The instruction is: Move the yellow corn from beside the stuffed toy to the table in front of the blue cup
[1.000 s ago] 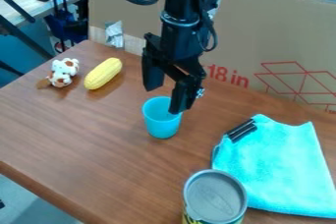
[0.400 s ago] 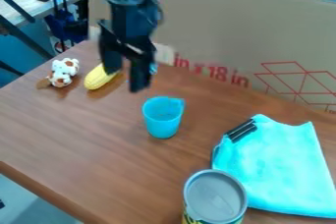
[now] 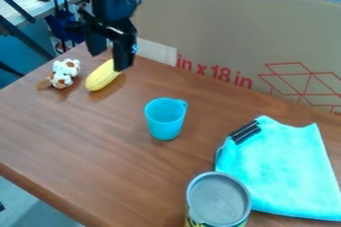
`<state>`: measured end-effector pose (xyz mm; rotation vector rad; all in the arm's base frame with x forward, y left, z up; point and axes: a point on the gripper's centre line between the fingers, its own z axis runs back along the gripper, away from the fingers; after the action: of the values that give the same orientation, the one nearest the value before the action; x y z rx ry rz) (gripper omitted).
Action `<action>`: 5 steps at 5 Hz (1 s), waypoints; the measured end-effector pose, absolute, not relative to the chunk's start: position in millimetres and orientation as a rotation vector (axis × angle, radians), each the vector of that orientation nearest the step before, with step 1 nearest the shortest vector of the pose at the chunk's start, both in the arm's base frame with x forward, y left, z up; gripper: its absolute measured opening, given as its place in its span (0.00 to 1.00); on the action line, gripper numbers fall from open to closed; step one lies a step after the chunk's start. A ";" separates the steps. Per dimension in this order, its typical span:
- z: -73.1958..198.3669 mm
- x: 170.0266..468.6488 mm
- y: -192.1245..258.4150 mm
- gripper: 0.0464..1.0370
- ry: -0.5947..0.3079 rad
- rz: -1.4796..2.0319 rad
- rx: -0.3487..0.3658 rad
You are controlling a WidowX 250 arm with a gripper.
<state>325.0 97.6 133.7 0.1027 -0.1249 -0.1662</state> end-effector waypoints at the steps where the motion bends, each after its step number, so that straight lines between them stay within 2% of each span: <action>1: 127.4 338.3 115.2 0.97 -0.179 -0.117 0.128; 2: 118.5 345.8 133.3 0.97 -0.226 -0.074 0.138; 5: 94.9 379.4 166.8 0.97 -0.183 0.008 0.104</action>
<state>379.4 166.8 94.9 0.1040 -0.1826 0.0076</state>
